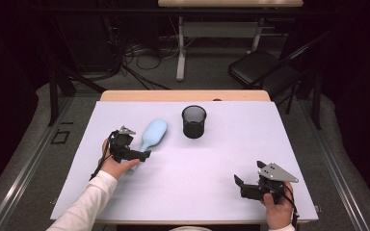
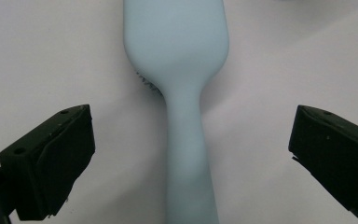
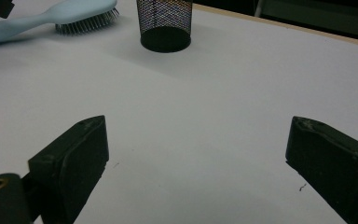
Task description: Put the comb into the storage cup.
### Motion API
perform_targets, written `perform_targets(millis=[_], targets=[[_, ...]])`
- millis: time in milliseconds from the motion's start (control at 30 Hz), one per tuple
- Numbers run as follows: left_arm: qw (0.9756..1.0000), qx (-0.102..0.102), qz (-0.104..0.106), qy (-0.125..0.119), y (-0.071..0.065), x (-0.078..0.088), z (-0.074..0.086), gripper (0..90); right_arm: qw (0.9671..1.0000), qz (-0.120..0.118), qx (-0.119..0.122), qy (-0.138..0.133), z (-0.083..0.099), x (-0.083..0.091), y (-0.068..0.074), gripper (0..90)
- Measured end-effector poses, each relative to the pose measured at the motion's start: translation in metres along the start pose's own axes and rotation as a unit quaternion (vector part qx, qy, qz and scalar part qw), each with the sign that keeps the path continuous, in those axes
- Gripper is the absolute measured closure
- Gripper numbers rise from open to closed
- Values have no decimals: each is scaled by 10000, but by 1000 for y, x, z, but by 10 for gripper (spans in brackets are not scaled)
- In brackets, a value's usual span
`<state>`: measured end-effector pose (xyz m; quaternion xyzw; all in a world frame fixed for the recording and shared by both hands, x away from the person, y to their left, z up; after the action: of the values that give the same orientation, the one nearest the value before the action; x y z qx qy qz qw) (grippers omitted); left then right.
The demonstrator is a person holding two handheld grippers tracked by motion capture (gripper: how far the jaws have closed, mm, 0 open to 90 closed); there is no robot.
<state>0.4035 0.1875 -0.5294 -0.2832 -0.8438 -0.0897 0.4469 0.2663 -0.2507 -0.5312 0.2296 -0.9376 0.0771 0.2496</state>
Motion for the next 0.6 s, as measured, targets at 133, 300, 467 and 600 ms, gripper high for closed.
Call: perform_targets(millis=[133,300,467,600], targets=[[9999,24,5,101,1,-2,-3,5,10000,-3,-4,-1,0,0,0,54],[9994,184,42,282,4,-5,-5,5,10000,-7,-7,14,0,0,0,54],[9993,151,-58,337,10,-4,-9,15,10000,-4,-14,34,0,0,0,55],[9992,274,66,267,14,-1,-12,21,10000,-19,-21,25,0,-1,-1,55]])
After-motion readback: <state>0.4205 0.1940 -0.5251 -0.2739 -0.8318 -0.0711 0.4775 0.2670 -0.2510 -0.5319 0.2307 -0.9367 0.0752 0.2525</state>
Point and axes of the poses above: each handheld gripper's, and its own axes: x roughly backward along the jaws, z roughly out of its underside, y roughly to its left, the point moved 1 cm from there along -x, roughly forward along the jaws, and after that the axes turned 4 degrees about y, right-handed, at the moved point
